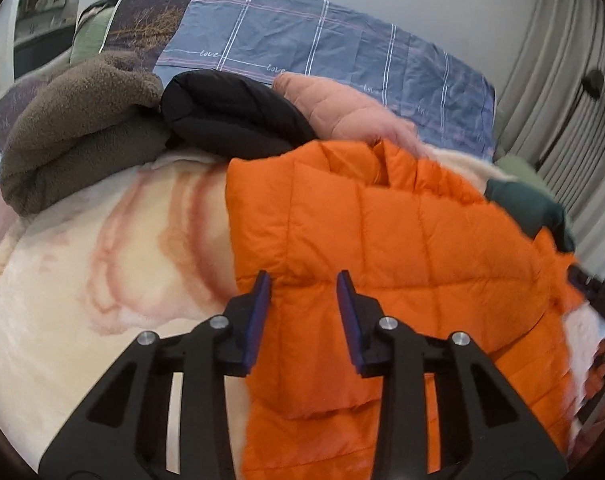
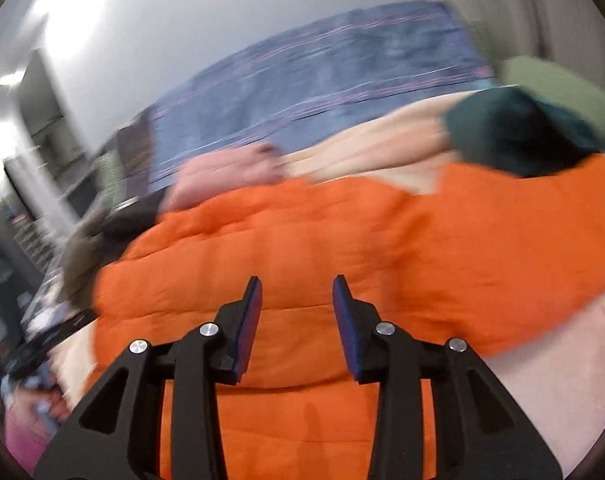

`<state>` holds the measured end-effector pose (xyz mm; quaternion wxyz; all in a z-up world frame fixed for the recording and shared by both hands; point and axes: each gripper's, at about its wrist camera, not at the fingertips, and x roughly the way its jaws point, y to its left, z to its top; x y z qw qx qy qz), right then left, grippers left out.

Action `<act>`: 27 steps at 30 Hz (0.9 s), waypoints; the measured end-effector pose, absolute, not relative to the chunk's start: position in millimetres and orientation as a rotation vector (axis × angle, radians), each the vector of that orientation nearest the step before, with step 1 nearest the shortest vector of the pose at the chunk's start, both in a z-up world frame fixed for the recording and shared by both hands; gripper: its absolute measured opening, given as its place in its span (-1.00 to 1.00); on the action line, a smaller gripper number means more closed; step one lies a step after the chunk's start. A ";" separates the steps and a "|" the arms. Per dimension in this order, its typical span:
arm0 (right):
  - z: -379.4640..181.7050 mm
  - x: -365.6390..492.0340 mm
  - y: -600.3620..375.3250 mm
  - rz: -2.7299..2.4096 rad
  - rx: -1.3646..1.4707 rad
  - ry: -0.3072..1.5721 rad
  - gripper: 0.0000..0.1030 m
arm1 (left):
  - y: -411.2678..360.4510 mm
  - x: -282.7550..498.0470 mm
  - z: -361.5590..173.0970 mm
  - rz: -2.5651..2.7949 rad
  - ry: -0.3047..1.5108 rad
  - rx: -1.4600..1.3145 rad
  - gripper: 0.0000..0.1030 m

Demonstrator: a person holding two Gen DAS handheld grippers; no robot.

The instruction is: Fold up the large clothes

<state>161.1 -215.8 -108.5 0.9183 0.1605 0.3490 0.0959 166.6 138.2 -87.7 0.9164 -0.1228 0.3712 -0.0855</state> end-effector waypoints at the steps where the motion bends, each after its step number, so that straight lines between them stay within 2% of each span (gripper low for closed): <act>1: -117.7 166.5 -211.3 0.191 0.317 0.751 -0.28 | 138.2 168.3 -84.8 -0.187 0.757 -0.269 -0.41; 4: -167.4 191.0 -202.3 0.138 0.315 0.884 -0.30 | 129.4 182.4 -87.4 -0.196 0.760 -0.244 -0.35; 6: -182.9 192.8 -200.6 0.163 0.329 0.867 -0.31 | 123.6 200.6 -109.2 -0.114 0.823 -0.148 -0.34; 8: -179.3 191.0 -198.5 0.159 0.312 0.862 -0.31 | 127.4 213.3 -137.4 -0.115 0.897 -0.182 -0.33; 12: -181.0 189.2 -193.6 0.160 0.290 0.858 -0.27 | 121.2 206.9 -128.2 -0.075 0.871 -0.128 -0.34; 16: -180.6 191.6 -193.7 0.174 0.311 0.851 -0.26 | 99.1 188.1 -87.3 -0.098 0.785 -0.075 -0.24; 18: -179.1 184.7 -205.2 0.185 0.328 0.842 -0.25 | 72.1 178.4 -58.1 -0.195 0.733 -0.066 -0.11; 21: -175.6 177.0 -214.1 0.210 0.385 0.813 -0.24 | 28.1 173.6 -41.6 -0.330 0.723 -0.036 -0.01; 23: -169.1 167.6 -224.4 0.213 0.432 0.788 -0.24 | 4.1 176.2 -44.0 -0.392 0.736 -0.031 -0.01; 27: -141.7 139.0 -263.6 0.211 0.514 0.733 -0.22 | -38.2 198.8 -99.1 -0.431 0.881 -0.072 -0.01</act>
